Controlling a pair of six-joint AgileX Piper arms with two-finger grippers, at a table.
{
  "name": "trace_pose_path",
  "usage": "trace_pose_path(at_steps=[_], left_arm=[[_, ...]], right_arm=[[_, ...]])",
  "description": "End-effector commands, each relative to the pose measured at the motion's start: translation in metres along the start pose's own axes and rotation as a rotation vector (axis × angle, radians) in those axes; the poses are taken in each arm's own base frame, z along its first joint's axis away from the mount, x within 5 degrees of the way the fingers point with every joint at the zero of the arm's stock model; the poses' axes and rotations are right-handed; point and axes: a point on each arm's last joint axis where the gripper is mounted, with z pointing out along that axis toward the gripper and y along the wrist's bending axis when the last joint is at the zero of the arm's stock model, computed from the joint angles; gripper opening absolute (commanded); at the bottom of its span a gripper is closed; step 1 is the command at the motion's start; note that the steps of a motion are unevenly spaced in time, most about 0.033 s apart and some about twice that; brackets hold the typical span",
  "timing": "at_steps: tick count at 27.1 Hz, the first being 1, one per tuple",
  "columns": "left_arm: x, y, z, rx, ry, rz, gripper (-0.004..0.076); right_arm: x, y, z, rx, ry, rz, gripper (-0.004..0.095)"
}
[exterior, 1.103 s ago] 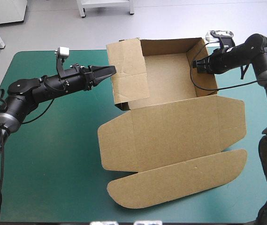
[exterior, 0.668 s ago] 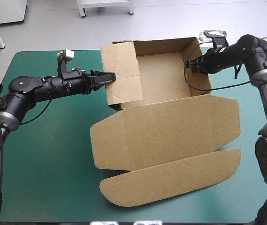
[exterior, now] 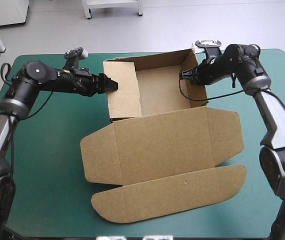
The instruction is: Fold the box
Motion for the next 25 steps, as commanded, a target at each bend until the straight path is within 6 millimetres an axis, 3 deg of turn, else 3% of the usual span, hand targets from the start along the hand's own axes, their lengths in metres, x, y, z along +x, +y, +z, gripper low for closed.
trace_pose_path(at_steps=[1,7,14,17,21,25], left_arm=[[-0.011,-0.026,-0.005,-0.078,0.003,0.074,0.0417],[-0.012,-0.033,0.016,-0.242,0.119,0.138,0.0417],[-0.015,-0.040,0.031,-0.274,0.159,0.153,0.0398],[-0.008,-0.037,0.043,-0.405,0.244,0.186,0.0323],[-0.003,-0.036,0.055,-0.517,0.287,0.207,0.0162],[0.000,-0.032,0.070,-0.530,0.310,0.223,0.0132]], right_arm=[[-0.012,0.018,-0.022,-0.062,-0.117,0.050,-0.0011],[-0.012,0.021,-0.019,-0.028,-0.126,0.084,-0.0011],[-0.007,0.024,-0.003,-0.006,-0.069,0.098,-0.0011],[-0.003,0.025,0.006,0.005,-0.029,0.090,-0.0011],[0.001,0.026,0.013,0.044,0.006,0.067,-0.0011],[0.004,0.029,0.019,0.071,0.027,0.039,-0.0011]])
